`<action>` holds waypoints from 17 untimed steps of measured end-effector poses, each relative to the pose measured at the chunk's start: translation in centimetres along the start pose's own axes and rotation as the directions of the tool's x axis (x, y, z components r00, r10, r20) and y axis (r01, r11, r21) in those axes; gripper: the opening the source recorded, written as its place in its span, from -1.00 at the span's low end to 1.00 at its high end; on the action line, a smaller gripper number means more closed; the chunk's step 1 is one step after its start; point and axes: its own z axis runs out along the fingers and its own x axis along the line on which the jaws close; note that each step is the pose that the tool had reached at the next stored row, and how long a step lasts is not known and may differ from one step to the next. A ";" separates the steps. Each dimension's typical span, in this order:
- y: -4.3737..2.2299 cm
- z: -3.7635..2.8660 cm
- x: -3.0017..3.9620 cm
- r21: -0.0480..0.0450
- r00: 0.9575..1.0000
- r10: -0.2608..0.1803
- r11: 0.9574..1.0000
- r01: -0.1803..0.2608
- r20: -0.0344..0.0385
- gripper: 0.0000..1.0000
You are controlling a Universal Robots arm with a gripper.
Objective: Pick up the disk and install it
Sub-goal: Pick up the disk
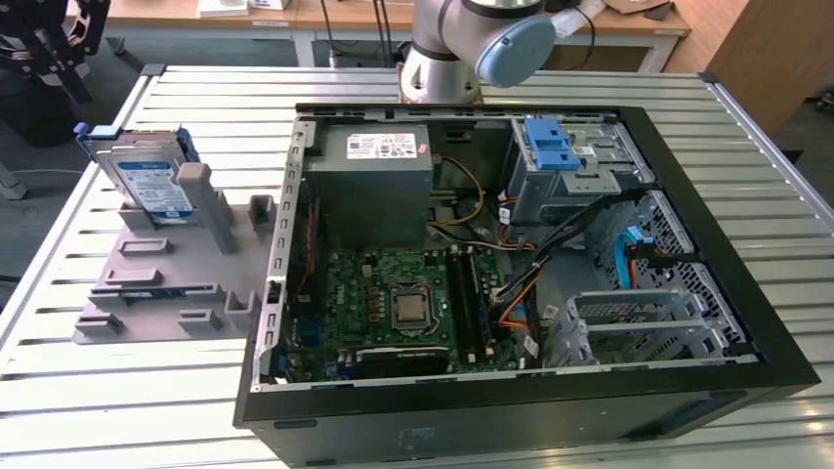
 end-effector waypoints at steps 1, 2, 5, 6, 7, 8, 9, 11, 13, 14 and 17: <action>0.00 0.01 0.00 0.000 1.000 -0.017 1.000 0.017 0.000 -0.79; 0.00 0.01 0.00 0.000 0.999 -0.034 0.999 0.034 -0.001 -0.79; 0.00 0.02 0.00 0.000 0.998 -0.069 0.998 0.069 -0.002 -0.79; 0.00 0.02 0.00 0.000 0.997 -0.078 0.997 0.078 -0.002 -0.79; 0.00 0.03 0.00 -0.001 0.996 -0.088 0.996 0.088 -0.003 -0.79; 0.00 0.03 0.00 -0.001 0.995 -0.098 0.995 0.098 -0.003 -0.79; 0.00 0.04 0.00 -0.001 0.994 -0.106 0.994 0.106 -0.003 -0.79; 0.00 0.04 0.00 -0.001 0.993 -0.116 0.993 0.116 -0.004 -0.79; 0.00 0.05 0.00 0.000 0.992 -0.123 0.992 0.123 -0.004 -0.79; 0.00 0.05 0.00 -0.001 0.992 -0.128 0.992 0.128 -0.004 -0.79; 0.00 0.06 0.00 -0.001 0.987 -0.158 0.987 0.158 -0.005 -0.79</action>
